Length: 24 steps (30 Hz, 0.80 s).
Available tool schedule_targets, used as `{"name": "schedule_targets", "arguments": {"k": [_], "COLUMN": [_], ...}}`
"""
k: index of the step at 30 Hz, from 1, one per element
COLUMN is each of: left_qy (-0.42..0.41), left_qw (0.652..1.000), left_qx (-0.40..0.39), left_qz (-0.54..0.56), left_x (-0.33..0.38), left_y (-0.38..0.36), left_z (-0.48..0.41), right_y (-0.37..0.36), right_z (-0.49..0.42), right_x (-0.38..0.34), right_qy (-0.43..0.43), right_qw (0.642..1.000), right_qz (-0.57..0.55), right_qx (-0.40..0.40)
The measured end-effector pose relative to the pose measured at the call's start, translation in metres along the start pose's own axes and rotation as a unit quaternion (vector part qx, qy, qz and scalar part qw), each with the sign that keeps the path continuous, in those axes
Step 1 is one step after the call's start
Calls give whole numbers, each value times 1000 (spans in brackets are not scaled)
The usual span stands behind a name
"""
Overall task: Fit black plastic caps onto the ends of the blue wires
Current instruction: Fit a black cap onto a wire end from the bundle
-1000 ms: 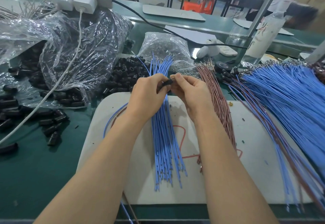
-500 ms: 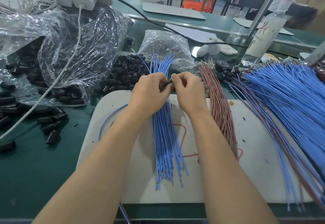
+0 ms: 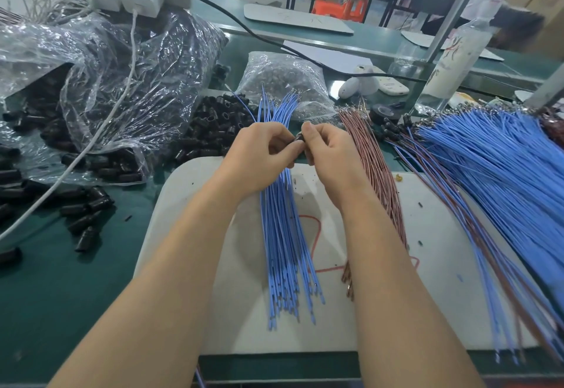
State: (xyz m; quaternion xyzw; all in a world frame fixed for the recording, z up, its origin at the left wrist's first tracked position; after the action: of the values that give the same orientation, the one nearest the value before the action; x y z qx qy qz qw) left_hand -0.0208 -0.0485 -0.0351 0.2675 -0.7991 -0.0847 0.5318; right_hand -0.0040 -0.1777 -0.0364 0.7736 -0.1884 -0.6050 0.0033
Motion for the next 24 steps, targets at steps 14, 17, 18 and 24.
{"name": "schedule_targets", "arguments": {"k": [14, 17, 18, 24], "left_qy": [-6, -9, -5, -6], "left_qw": [1000, 997, 997, 1000], "left_qx": [-19, -11, 2, -8], "left_qz": [-9, -72, -74, 11], "left_x": [3, -2, -3, -1], "left_y": [-2, -6, -6, -4], "left_z": [1, 2, 2, 2], "right_y": [-1, 2, 1, 3], "right_z": [0, -1, 0, -2], "right_x": [2, 0, -1, 3], "right_qy": [-36, 30, 33, -1], "right_qw": [999, 995, 997, 1000], "right_qz": [8, 62, 47, 13], "right_qx": [39, 65, 56, 2]}}
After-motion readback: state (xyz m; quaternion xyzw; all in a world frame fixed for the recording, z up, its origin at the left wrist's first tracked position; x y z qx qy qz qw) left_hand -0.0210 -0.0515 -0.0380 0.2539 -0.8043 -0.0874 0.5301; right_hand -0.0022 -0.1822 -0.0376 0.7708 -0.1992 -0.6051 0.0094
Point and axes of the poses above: each hand's wrist, its own z-axis away from the middle knuckle, its own y-axis out of the back of the hand, x = y × z, the point moved 1 cm from there along -z, towards the middle knuckle, and after that the axes turned 15 degrees about x, right-handed, at the moved point
